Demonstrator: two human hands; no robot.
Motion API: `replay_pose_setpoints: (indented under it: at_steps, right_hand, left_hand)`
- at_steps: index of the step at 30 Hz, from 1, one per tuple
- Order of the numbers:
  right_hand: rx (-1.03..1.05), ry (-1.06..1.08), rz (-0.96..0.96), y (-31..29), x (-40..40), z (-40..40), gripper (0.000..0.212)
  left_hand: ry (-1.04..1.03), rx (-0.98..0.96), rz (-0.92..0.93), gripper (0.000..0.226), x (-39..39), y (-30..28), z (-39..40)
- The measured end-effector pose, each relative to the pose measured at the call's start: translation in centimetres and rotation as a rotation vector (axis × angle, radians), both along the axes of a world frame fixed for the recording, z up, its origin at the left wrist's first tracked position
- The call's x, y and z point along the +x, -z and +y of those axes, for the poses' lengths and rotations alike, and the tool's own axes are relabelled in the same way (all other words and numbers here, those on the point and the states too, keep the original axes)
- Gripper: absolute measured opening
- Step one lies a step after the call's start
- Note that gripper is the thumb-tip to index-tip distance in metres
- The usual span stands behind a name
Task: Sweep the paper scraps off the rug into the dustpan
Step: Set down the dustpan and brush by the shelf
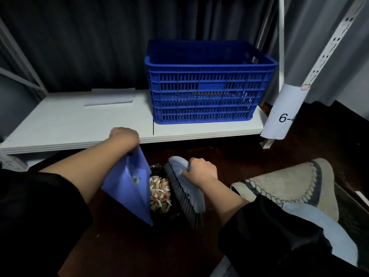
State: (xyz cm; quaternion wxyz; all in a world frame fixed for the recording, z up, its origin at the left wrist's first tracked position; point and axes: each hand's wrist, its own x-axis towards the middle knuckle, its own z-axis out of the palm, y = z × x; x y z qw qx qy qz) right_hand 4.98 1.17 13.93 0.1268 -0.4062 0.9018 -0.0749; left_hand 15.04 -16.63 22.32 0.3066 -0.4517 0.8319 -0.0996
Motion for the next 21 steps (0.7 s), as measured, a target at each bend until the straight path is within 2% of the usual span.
replay_pose_setpoints:
  at_steps: [1,4,7,11,14,19,21]
  right_hand:
    - [-0.012,0.028,-0.003,-0.1,-0.4,0.3,0.038]
    - [-0.036,0.125,-0.041,-0.6,-1.5,1.3,0.04]
    - [-0.067,0.224,-0.108,-1.2,-2.4,2.4,0.04]
    - [-0.123,0.313,-0.094,-2.0,-3.6,4.4,0.04]
    - [-0.16,0.371,-0.054,-2.4,-4.5,5.9,0.037]
    - [-0.177,0.452,0.062,-2.4,-6.3,9.5,0.036]
    - [-0.181,0.487,0.063,-2.0,-7.2,11.0,0.035]
  left_hand:
    - [-0.063,0.061,0.041,0.009,0.6,0.0,-1.0]
    - [-0.273,0.38,0.141,0.028,2.3,0.2,-3.3]
    - [-0.458,0.582,0.246,0.032,3.1,-0.1,-4.1]
    - [-0.469,0.648,0.395,0.035,2.6,-0.4,-2.7]
    - [-0.526,0.693,0.653,0.019,2.2,1.3,-1.3]
    - [-0.71,0.811,1.018,0.005,-1.0,5.3,2.4]
    - [-0.78,0.85,1.139,0.022,-3.0,7.5,4.2]
